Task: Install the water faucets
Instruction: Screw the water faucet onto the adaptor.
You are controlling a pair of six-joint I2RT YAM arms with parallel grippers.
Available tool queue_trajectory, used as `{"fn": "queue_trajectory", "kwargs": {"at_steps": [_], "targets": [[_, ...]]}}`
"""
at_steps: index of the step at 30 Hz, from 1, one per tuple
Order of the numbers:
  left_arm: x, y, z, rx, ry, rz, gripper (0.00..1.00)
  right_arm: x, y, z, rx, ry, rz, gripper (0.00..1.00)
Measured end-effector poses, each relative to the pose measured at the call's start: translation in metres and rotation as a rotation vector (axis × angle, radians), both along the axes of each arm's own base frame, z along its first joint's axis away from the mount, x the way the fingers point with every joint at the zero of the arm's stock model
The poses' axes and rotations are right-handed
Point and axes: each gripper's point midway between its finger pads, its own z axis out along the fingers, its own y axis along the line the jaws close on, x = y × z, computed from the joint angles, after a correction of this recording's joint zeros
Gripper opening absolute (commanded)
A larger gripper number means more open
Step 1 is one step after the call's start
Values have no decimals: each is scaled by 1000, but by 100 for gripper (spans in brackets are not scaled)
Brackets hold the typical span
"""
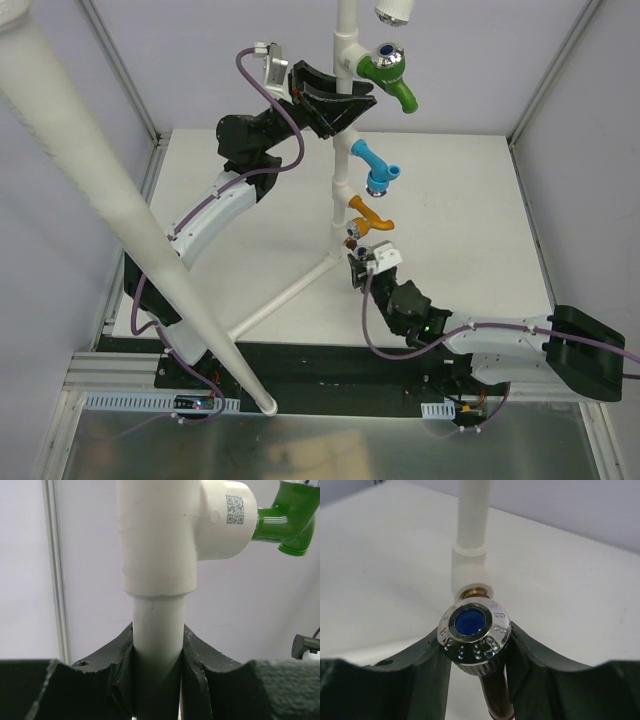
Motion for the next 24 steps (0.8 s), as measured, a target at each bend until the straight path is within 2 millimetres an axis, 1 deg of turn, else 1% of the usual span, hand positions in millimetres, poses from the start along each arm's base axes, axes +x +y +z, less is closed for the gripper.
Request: {"fn": "queue_trajectory", "kwargs": {"at_steps": [3, 8, 12, 13, 14, 15, 16, 17, 18, 19, 21, 24], "targets": [[-4, -2, 0, -5, 1, -15, 0, -2, -10, 3, 375, 147, -88, 0], [-15, -9, 0, -8, -2, -45, 0, -6, -29, 3, 1058, 434, -250, 0], [-16, -8, 1, -11, -2, -47, 0, -5, -36, -1, 1494, 614, -348, 0], [-16, -8, 2, -12, -2, -47, 0, -5, -37, -3, 1579, 650, -365, 3], [-17, -7, 2, -13, -4, -47, 0, -5, -38, -4, 1650, 678, -376, 16], [-17, -7, 3, -14, -3, -47, 0, -6, -39, -5, 1717, 708, -383, 35], [-17, -7, 3, -16, -3, -48, 0, -7, -41, -5, 1764, 728, -388, 56], [-18, -6, 4, -18, -4, -50, 0, -8, -42, -5, 1818, 758, -392, 70], [-20, -6, 5, -21, -5, -53, 0, -9, -45, -3, 1855, 774, -394, 76], [-20, -5, 6, -22, -11, -51, 0, -11, -47, -1, 1888, 790, -392, 78], [-18, -1, 7, -25, -15, -42, 0, -18, -57, 2, 1898, 801, -396, 78], [-10, 4, 6, -23, -9, -20, 0, -23, -81, 11, 1886, 747, -398, 79]]}}
